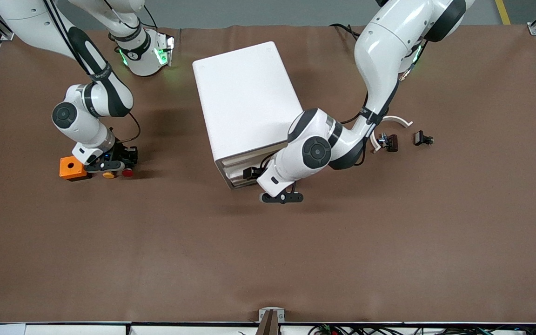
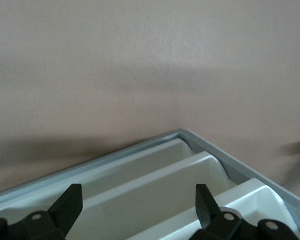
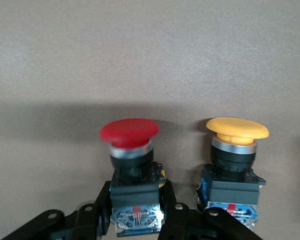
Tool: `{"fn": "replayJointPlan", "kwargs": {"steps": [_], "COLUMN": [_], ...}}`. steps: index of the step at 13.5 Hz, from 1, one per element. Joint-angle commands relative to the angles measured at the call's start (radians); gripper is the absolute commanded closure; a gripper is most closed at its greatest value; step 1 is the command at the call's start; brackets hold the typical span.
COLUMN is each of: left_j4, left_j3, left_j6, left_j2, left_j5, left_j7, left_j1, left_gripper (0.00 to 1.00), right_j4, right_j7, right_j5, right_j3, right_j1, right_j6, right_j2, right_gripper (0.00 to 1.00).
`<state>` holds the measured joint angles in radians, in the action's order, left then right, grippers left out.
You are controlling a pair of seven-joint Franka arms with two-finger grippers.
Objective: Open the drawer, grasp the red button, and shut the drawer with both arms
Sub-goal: 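Push the drawer shut with the left gripper while the right gripper places button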
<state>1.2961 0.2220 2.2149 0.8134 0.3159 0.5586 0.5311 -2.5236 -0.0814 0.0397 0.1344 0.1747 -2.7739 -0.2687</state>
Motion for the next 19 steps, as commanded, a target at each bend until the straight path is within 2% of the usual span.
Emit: {"fn": "replayJointPlan", "kwargs": {"steps": [1,3,5,7,11,15,19], "left_j4": [0.012,0.011,0.011,0.009,0.006,0.009,0.012], "left_j3": [0.014,0.014,0.016,0.014,0.007,0.002,0.005], "left_j6": [-0.031,-0.031,-0.031,-0.031,-0.032,-0.05,-0.194], "left_j2": [-0.019,-0.019,-0.019,-0.019,-0.049,-0.1,-0.18], "left_j5": [0.02,0.022,0.02,0.017,0.002,-0.015,-0.216], "left_j7": [0.012,0.014,0.012,0.01,-0.019,-0.074,-0.115], "left_j1": [0.003,0.003,0.001,-0.011,-0.069,-0.166,-0.266], "left_gripper": [0.0,0.0,0.0,0.0,0.0,0.0,0.0], "right_j4": [0.025,0.054,0.145,0.289,0.559,0.814,1.032], "right_j7": [-0.008,-0.008,-0.006,-0.001,0.099,0.101,0.15], "right_j5": [-0.014,-0.014,-0.017,-0.024,-0.024,-0.023,-0.012], "right_j3": [0.014,0.016,0.022,0.024,0.025,0.025,0.021], "right_j1": [0.045,0.036,0.034,0.032,0.016,-0.009,-0.024], "right_j6": [0.016,0.084,0.32,0.605,0.966,1.212,1.371], "right_j2": [-0.015,-0.012,0.008,0.029,0.062,0.069,0.062], "right_gripper": [0.0,0.0,0.0,0.0,0.0,0.0,0.0]}}
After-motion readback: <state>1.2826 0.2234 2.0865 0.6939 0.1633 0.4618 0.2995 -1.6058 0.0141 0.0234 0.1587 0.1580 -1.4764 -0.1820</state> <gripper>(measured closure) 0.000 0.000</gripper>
